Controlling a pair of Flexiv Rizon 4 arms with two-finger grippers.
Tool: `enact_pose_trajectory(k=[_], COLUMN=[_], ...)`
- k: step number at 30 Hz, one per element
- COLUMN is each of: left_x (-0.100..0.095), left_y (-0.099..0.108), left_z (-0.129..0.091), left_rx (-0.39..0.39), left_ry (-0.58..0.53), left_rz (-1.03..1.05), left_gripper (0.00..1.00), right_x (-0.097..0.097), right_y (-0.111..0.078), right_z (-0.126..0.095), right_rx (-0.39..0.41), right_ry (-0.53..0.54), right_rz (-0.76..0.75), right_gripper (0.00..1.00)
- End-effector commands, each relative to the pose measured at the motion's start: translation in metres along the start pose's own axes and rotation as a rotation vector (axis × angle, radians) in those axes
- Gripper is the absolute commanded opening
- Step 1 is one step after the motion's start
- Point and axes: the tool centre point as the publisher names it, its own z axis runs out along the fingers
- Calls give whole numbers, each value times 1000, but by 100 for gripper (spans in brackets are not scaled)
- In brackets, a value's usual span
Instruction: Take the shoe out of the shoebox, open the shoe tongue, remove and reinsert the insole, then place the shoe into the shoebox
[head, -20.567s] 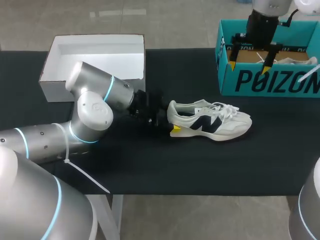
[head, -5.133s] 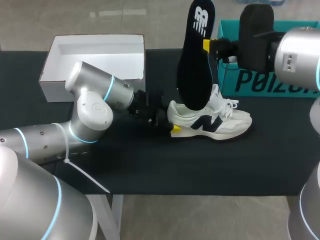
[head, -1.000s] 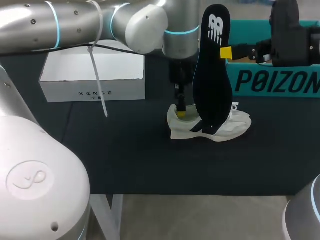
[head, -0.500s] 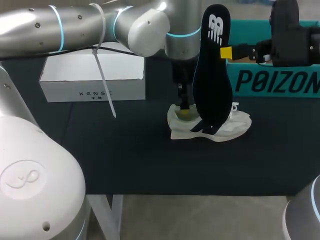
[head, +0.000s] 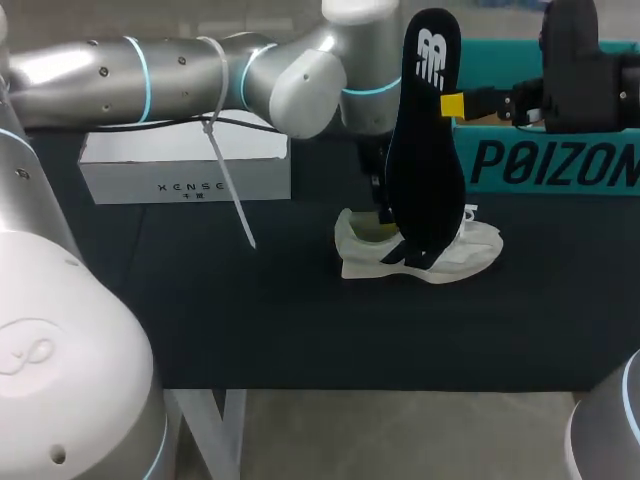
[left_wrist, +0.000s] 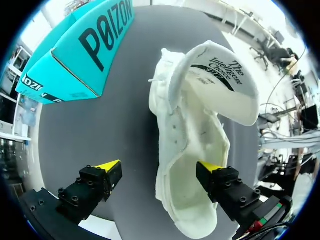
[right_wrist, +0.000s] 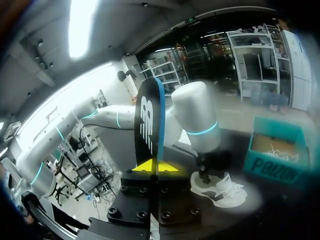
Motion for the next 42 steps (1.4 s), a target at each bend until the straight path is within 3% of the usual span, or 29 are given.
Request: enact_pose_trajectory(k=[1,4,6,11,30,32,37,38,42], left_x=[-8,-10,-12,-10,-1,-6,-25,-28,-35], left_y=[-5,-10,-13,-20,-21,-16,-2,0,1], left_z=[6,9,11,13,6,0,-14,-17,-33], left_rx=[16,13,36,59,19,-21,8,-32,-18], left_ry=[31,28,36,4,-10,33,238,242,293], left_rz=[11,12,-7,-38,-6,139,447,500,708], left_gripper=[100,97,49,0,0,0,0,0,0], right_x=[1,1,1,1,1,1,1,1,1], right_y=[0,0,0,0,0,0,0,0,0], right_z=[2,2,2,2,2,2,2,2,2], right_rx=[0,0,0,0,0,0,0,0,0], right_ry=[-5,-5,-5,-5,-5,-5,-5,-5,-5], right_rz=[2,2,2,2,2,2,2,2,2], right_gripper=[0,0,0,0,0,0,0,0,0])
